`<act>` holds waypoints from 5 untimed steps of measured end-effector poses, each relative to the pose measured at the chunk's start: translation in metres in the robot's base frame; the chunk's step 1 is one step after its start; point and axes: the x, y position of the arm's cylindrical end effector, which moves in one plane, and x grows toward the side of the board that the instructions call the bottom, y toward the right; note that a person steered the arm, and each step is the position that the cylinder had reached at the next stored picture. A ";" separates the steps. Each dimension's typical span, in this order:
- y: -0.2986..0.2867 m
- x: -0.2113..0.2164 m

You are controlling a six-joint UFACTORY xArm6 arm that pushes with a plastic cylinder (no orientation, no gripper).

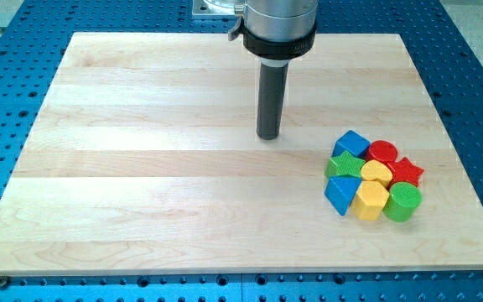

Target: Move your hand towards up

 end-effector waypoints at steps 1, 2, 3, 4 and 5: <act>0.002 0.001; 0.003 0.001; 0.003 0.002; 0.002 0.003; 0.002 0.000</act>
